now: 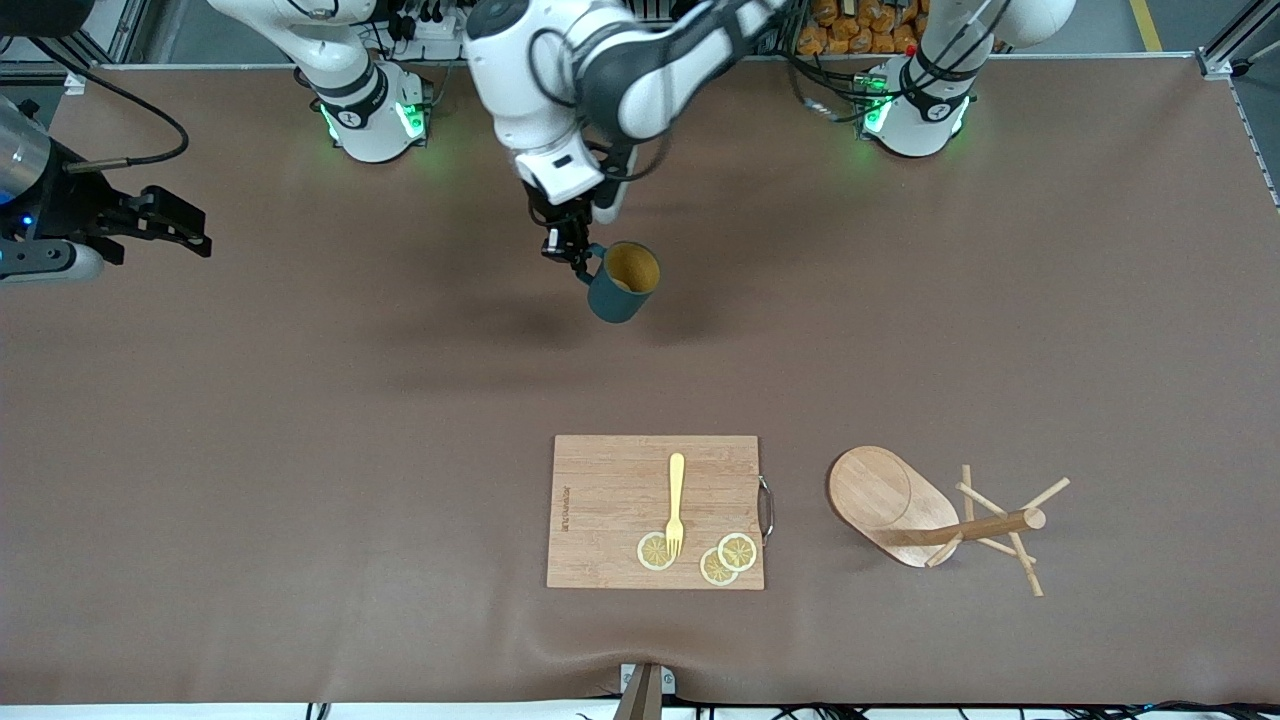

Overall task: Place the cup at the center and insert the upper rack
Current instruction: 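Carry the mug with the left gripper to the wooden mug tree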

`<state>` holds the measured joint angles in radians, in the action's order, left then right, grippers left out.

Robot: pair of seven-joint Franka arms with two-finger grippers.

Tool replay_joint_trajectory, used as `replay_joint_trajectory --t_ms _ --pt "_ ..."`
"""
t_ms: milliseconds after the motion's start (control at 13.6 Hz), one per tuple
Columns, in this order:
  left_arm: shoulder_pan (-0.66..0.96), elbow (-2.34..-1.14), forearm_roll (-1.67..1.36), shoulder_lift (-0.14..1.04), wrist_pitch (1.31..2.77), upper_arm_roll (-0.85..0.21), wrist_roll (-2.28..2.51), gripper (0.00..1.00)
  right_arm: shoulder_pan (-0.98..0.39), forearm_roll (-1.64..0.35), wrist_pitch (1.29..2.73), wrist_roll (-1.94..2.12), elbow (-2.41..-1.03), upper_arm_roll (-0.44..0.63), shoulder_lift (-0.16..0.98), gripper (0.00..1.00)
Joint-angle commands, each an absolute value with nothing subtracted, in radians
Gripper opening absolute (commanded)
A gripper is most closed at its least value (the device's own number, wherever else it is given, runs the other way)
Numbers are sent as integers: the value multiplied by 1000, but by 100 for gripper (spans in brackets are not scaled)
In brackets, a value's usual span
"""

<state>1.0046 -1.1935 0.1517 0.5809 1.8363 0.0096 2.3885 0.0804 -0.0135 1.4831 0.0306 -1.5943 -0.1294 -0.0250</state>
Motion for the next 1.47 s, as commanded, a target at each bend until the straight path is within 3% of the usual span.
replay_joint_trajectory --t_ms 0,295,516,1399 --pt "909 -1239 16 477 1841 3 2230 0 68 -25 1485 15 -1623 -130 -58 100" --pt "685 -1253 -260 362 1829 3 1886 0 61 -23 1479 15 -1623 -130 -58 100" --pt "499 -1255 -486 350 1778 3 1648 0 57 -23 1477 15 -1624 -130 -66 100" --pt "26 -1261 -957 494 1450 3 1051 0 58 -23 1480 14 -1637 -130 -71 100"
